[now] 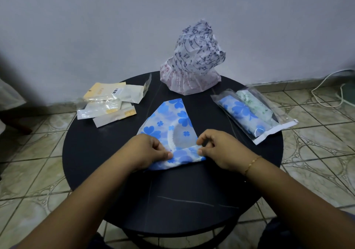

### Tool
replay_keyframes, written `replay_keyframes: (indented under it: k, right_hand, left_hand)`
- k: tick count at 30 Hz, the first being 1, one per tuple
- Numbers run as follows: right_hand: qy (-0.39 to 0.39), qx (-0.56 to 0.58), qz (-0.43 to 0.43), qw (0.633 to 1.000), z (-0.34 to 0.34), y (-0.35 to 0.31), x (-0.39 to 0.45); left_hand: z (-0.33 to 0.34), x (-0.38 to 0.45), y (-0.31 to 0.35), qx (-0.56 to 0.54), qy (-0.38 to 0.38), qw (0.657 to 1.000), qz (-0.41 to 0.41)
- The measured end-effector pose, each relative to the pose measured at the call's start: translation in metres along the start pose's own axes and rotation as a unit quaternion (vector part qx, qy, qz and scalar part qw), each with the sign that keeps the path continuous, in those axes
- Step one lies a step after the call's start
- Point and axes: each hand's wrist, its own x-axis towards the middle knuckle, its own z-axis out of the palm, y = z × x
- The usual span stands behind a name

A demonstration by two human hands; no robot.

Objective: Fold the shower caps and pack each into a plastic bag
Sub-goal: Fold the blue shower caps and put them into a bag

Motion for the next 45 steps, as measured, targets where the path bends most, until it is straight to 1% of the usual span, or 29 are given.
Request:
replay_keyframes:
  k: [2,4,5,7,8,9,10,13,15,18,20,22,24,27,30,35,39,42,44,45]
  right_hand:
    - [-0.005,-0.027,0.005,1.0,0.002,-0.001,0.0]
    - [0.0,-0.056,0.01,0.998,0.007,0.001,0.0]
    - [0.008,-0.08,0.008,0.997,0.01,0.001,-0.001]
    - [0.044,-0.166,-0.027,0.985,0.012,-0.002,-0.007]
    - [0.069,-0.208,-0.052,0.974,0.012,-0.002,-0.009]
    - [0.094,-0.232,-0.077,0.965,0.012,-0.001,-0.011]
    - [0.111,-0.246,-0.1,0.958,0.012,0.0,-0.014]
    - [0.14,-0.273,-0.175,0.936,0.016,0.007,-0.018]
    - [0.136,-0.286,-0.201,0.927,0.019,0.012,-0.02]
    - [0.097,-0.297,-0.187,0.931,0.018,0.017,-0.024]
    - [0.088,-0.288,-0.193,0.934,0.015,0.019,-0.026]
    - [0.08,-0.265,-0.185,0.943,0.012,0.015,-0.028]
    - [0.085,-0.224,-0.178,0.955,0.011,0.013,-0.028]
    - [0.109,-0.114,-0.146,0.977,0.007,0.012,-0.025]
    - [0.096,-0.051,-0.117,0.987,0.006,0.013,-0.019]
    - [0.107,0.028,-0.067,0.992,0.012,0.012,-0.004]
    - [0.118,0.03,-0.038,0.992,0.016,0.01,0.003]
    - [0.12,0.013,-0.027,0.992,0.015,0.006,0.005]
    - [0.115,-0.003,-0.018,0.993,0.016,0.004,0.006]
    - [0.114,-0.007,-0.016,0.993,0.016,0.003,0.005]
  left_hand:
    - [0.004,-0.001,0.0,0.028,0.017,0.999,0.018]
    - [0.008,-0.005,-0.002,0.08,0.056,0.993,0.058]
    - [0.01,-0.007,-0.005,0.109,0.082,0.986,0.096]
    - [0.015,-0.011,-0.009,0.153,0.122,0.956,0.217]
    - [0.017,-0.012,-0.009,0.174,0.128,0.934,0.286]
    - [0.019,-0.013,-0.01,0.191,0.125,0.915,0.333]
    - [0.02,-0.013,-0.011,0.2,0.119,0.905,0.357]
    - [0.019,-0.014,-0.013,0.175,0.074,0.92,0.341]
    - [0.018,-0.012,-0.016,0.172,0.062,0.922,0.342]
    - [0.017,-0.008,-0.014,0.178,0.061,0.922,0.338]
    - [0.016,-0.008,-0.012,0.18,0.071,0.922,0.336]
    - [0.014,-0.011,-0.008,0.169,0.073,0.927,0.326]
    - [0.012,-0.012,-0.006,0.141,0.068,0.945,0.287]
    - [0.013,-0.012,-0.005,0.062,0.053,0.968,0.235]
    - [0.014,-0.01,-0.004,0.006,0.05,0.978,0.204]
    - [0.012,-0.004,-0.005,-0.026,0.045,0.986,0.157]
    - [0.014,-0.002,-0.004,-0.042,0.05,0.992,0.108]
    - [0.014,0.0,-0.005,-0.025,0.068,0.993,0.092]
    - [0.013,-0.001,-0.004,0.005,0.079,0.993,0.086]
    - [0.013,-0.002,-0.004,0.038,0.087,0.992,0.088]
